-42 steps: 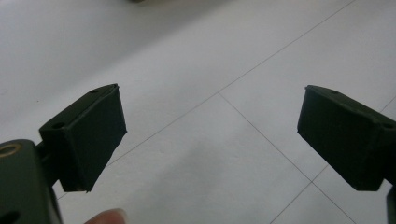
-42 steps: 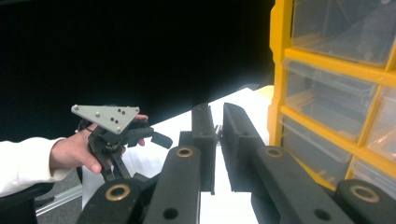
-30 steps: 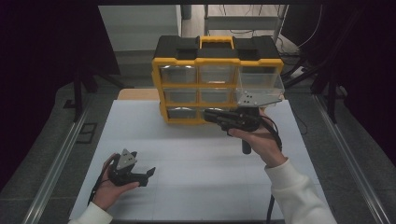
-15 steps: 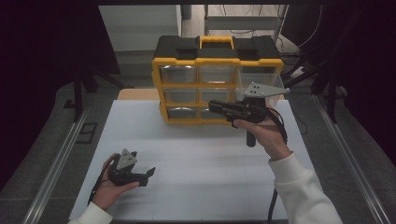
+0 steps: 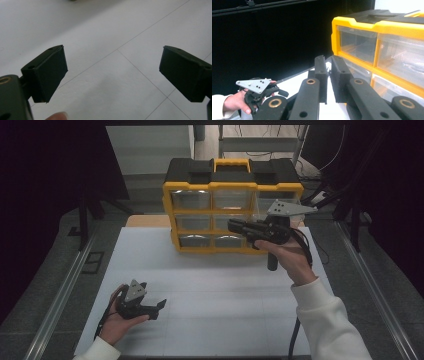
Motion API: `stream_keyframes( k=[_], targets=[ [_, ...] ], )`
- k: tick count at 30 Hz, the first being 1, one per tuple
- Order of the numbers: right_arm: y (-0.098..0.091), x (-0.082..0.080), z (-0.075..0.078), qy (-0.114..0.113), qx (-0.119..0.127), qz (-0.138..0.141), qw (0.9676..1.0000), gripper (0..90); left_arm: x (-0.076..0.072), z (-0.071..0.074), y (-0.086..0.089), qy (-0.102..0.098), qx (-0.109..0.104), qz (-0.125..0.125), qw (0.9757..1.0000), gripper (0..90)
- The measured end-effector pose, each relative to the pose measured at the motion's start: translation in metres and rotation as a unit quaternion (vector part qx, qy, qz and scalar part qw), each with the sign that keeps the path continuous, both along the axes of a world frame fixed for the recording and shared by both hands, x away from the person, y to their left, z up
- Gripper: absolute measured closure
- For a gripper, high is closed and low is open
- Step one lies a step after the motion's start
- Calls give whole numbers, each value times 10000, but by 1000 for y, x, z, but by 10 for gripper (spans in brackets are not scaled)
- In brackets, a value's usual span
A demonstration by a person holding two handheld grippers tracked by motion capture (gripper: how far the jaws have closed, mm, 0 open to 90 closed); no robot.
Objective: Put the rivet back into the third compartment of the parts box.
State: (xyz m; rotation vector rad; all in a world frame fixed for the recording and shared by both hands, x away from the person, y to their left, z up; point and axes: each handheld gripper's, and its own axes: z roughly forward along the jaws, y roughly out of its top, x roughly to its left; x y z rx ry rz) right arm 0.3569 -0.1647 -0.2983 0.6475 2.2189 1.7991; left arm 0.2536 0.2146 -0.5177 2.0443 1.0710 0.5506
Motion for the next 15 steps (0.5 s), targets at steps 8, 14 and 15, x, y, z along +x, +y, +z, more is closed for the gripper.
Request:
stream_keyframes(
  k=[8, 14, 15],
  targets=[
    [-5, 4, 9, -52, 16, -134, 9999, 835, 0, 0, 0, -8, -7, 4, 10000, 82],
    [-12, 9, 14, -77, 17, -275, 9996, 835, 0, 1, 0, -17, 7, 6, 10000, 82],
    [-13, 9, 15, -79, 18, -295, 9995, 835, 0, 1, 0, -14, 11, 2, 10000, 82]
  ],
)
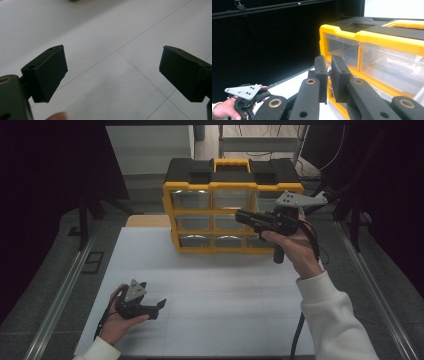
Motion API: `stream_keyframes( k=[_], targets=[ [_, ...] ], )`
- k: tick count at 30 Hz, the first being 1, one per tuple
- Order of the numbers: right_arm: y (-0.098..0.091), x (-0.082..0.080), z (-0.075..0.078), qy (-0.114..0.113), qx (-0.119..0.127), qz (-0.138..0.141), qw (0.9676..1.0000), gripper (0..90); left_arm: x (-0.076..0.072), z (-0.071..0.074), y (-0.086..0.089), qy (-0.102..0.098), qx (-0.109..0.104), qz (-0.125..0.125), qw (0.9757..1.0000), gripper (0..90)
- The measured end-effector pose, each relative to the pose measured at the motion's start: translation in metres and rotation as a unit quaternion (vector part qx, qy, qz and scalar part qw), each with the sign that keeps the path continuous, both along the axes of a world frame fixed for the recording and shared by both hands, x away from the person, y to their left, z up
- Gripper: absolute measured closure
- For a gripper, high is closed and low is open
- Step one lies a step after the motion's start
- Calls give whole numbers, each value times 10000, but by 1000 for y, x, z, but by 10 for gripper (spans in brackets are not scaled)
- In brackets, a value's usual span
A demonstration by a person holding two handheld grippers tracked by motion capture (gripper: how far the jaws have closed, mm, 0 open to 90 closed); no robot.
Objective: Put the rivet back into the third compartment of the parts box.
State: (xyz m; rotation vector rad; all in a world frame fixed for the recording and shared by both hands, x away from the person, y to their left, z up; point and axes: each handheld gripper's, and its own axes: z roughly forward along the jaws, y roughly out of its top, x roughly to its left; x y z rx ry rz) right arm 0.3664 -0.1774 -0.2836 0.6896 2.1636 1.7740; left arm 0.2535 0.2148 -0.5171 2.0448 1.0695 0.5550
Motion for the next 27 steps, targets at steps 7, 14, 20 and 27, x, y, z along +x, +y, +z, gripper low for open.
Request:
stream_keyframes(
  k=[7, 14, 20, 27],
  targets=[
    [-7, 5, 4, -21, -4, -148, 9999, 835, 0, 0, 0, 12, -4, -3, 10000, 82],
    [-16, 10, 6, -8, -19, -381, 9993, 835, 0, 0, 0, 16, 9, -11, 10000, 81],
    [-24, 14, 5, 6, 15, -521, 9986, 835, 0, -1, 0, 10, -10, -1, 10000, 81],
    [-34, 17, 6, -10, 42, -737, 9973, 835, 0, -1, 0, 8, -14, 6, 10000, 81]
  ],
)
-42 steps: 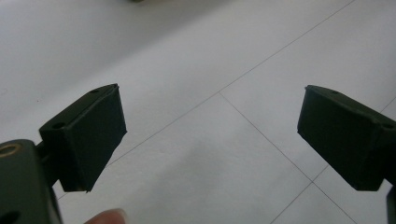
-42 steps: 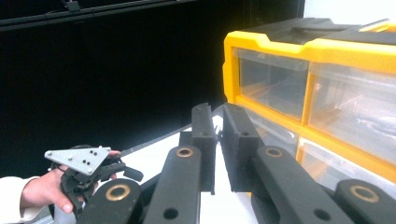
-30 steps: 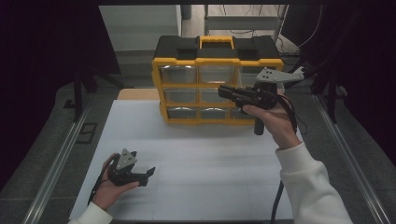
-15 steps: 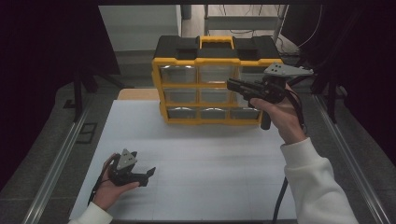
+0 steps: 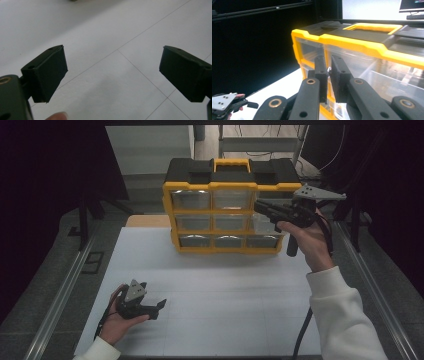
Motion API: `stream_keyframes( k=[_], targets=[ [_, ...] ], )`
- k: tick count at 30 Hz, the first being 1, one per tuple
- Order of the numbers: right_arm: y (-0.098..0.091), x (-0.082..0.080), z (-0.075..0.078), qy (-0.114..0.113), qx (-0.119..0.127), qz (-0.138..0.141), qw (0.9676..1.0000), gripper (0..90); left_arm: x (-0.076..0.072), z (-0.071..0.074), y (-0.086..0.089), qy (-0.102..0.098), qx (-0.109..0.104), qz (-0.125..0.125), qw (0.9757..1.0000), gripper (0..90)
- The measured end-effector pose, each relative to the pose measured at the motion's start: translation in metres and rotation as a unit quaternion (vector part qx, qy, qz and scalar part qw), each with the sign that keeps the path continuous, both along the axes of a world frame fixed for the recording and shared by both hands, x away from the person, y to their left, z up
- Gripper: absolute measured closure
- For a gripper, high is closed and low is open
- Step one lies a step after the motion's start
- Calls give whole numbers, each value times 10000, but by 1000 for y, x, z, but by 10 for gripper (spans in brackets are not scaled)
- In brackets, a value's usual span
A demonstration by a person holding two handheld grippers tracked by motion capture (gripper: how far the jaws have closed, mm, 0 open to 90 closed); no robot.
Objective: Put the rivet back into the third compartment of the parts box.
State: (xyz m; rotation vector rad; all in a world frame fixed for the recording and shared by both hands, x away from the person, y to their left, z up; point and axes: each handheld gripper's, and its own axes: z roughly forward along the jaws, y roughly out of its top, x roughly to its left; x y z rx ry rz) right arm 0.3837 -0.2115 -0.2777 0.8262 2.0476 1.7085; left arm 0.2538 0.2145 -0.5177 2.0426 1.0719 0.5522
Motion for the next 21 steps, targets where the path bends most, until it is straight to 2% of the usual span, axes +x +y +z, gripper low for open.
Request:
stream_keyframes(
  k=[8, 18, 21],
  targets=[
    [-13, 3, 2, -101, 19, -344, 9994, 835, 0, 0, 0, -2, 0, -1, 10000, 82],
    [-24, 10, 4, -89, -113, -736, 9972, 835, 0, 0, -1, 7, 11, -15, 10000, 81],
    [-24, 13, 4, -65, -229, -878, 9959, 835, 0, 0, 0, 12, -1, -7, 10000, 81]
  ],
)
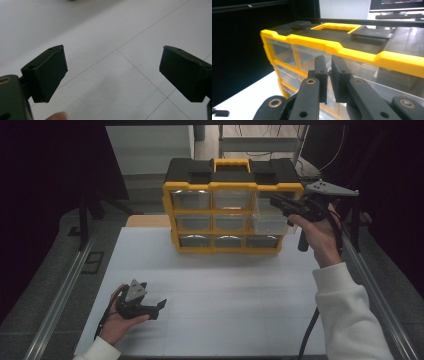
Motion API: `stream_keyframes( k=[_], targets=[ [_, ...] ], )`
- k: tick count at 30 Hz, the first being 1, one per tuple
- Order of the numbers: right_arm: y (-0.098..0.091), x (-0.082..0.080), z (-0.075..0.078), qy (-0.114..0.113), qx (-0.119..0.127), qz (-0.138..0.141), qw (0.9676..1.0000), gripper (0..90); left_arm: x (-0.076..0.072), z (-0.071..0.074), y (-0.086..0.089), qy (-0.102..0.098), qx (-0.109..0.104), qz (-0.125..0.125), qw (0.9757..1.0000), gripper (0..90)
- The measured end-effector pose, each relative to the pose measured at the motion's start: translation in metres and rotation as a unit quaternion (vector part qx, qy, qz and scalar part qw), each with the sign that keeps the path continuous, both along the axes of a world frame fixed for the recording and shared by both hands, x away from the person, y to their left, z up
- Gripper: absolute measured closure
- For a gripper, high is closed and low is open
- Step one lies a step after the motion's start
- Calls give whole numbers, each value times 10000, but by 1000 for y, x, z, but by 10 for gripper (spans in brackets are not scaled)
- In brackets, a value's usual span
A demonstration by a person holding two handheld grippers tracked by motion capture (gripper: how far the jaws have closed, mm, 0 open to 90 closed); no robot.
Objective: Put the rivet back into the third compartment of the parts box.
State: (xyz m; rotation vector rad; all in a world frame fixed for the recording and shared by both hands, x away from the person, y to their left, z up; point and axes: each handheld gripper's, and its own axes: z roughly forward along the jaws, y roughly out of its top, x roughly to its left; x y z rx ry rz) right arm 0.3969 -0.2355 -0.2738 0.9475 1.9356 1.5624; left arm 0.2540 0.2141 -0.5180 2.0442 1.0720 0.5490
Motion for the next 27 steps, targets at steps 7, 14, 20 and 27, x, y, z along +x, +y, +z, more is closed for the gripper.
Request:
stream_keyframes(
  k=[7, 14, 20, 27],
  targets=[
    [4, 6, 0, 35, -92, -180, 9998, 713, 0, 0, 0, 2, -5, 1, 10000, 81],
    [9, 2, 0, -204, 125, -80, 9997, 449, 0, 0, 0, -1, -4, -4, 10000, 81],
    [8, -6, -6, -99, 444, 324, 9984, 399, 0, 0, 0, 9, 17, -8, 10000, 81],
    [10, -20, -6, -281, 536, 636, 9961, 373, 1, 0, -2, 11, 28, -19, 10000, 81]
  ],
)
